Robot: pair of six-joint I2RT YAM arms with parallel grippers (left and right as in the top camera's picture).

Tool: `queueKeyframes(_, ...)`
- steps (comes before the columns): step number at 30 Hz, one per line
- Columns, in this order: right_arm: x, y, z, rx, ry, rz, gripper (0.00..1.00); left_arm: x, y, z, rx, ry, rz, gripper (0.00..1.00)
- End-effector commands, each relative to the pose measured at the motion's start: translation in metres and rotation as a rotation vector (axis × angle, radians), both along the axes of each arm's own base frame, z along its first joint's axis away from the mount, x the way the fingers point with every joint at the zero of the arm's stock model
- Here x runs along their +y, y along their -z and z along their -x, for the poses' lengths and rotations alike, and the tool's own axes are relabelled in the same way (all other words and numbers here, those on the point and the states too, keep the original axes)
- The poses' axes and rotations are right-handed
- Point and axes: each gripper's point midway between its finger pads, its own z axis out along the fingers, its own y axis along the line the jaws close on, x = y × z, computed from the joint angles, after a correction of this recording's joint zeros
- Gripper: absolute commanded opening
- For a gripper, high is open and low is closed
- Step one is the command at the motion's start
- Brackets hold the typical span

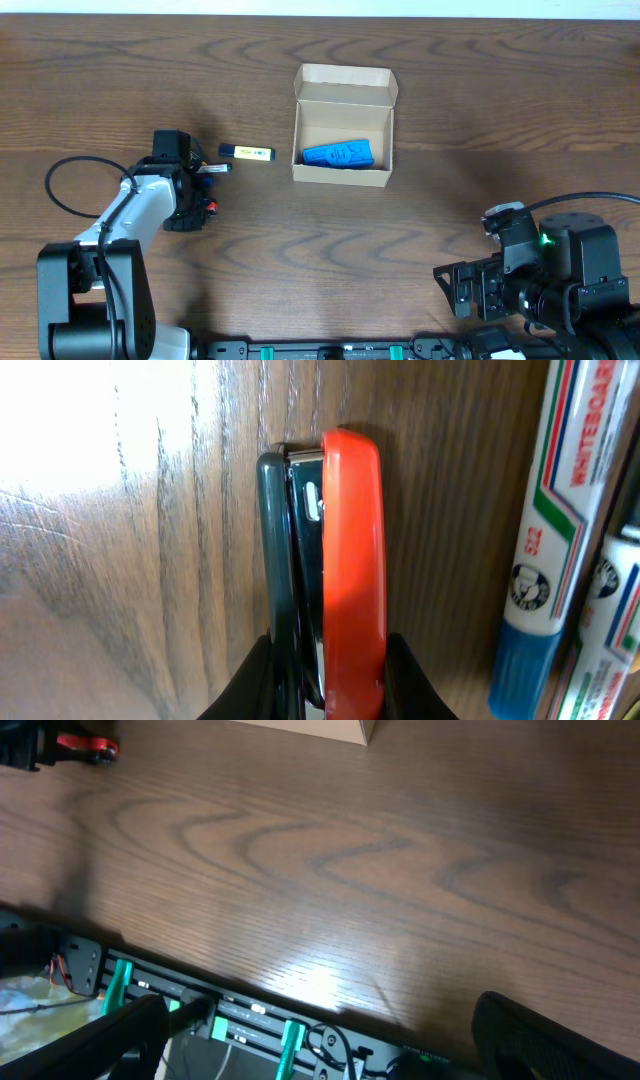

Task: Pack container
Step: 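Grasp the red stapler with the left gripper, then carry the red stapler into the box beside the eraser, release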

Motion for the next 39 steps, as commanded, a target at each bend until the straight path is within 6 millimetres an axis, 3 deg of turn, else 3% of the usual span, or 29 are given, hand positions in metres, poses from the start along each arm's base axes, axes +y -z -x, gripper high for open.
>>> queueKeyframes(1,0.000,-0.004,-0.001,-0.014,-0.005,0.000,0.99,-0.012,0.007,0.012,0.043,0.105,0.058,0.06)
queueKeyframes(6,0.000,-0.004,-0.001,-0.014,-0.005,0.000,0.99,-0.015,-0.009,0.006,-0.017,0.292,0.045,0.06)
queueKeyframes(12,0.000,-0.004,-0.001,-0.014,-0.005,0.000,0.99,-0.015,-0.049,0.003,-0.132,0.505,-0.020,0.06)
queueKeyframes(16,0.000,-0.004,-0.001,-0.014,-0.005,0.000,0.99,-0.016,-0.101,-0.016,-0.321,0.704,-0.127,0.06)
queueKeyframes(21,0.000,-0.004,-0.001,-0.014,-0.005,0.000,0.99,-0.032,-0.173,-0.042,-0.562,1.005,-0.301,0.06)
queueKeyframes(27,0.000,-0.004,-0.001,-0.014,-0.005,0.000,0.99,-0.068,-0.225,-0.061,-0.695,1.314,-0.424,0.06)
queueKeyframes(32,0.000,-0.004,-0.001,-0.014,-0.005,0.000,0.99,-0.102,-0.241,-0.073,-0.688,1.568,-0.477,0.06)
queueKeyframes(39,0.000,-0.004,-0.001,-0.014,-0.005,0.000,0.99,-0.149,-0.240,-0.095,-0.613,1.931,-0.519,0.05)
